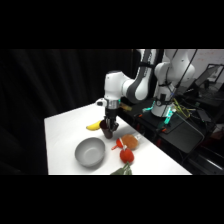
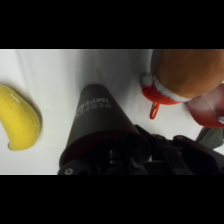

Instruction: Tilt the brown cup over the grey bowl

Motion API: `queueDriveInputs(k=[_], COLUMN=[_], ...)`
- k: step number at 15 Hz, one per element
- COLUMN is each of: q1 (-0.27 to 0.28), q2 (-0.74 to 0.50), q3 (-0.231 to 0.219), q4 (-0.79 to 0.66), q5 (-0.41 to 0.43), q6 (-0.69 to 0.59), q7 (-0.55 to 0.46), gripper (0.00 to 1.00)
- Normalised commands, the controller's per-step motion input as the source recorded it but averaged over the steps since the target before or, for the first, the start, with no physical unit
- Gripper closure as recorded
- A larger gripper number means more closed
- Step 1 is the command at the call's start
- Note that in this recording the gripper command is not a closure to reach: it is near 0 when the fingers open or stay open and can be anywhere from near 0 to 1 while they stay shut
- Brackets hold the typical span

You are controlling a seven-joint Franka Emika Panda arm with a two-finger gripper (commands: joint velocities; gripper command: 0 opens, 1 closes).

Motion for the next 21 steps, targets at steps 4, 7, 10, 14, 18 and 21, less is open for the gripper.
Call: queueDriveInputs(k=[4, 7, 10, 14, 18, 21], q1=[0.102, 0.226, 0.187, 0.07, -0.019, -0.227], q2=[-0.08, -0.53, -0.68, -0.12, 0.57, 0.82], q3=[-0.074, -0.113, -0.042, 0.029, -0.035, -0.003], q4=[-0.02, 0.01, 0.17, 0.6, 0.96, 1.0], q5=[-0.316, -0.34, -0.269, 0.137, 0.642, 0.597], q6=[0.08, -0.52, -0.84, -0.79, -0.68, -0.59], q7=[0.28, 0.39, 0.37, -0.07, -0.72, -0.81], gripper=[0.03, 0.07, 0.07, 0.08, 0.08, 0.09])
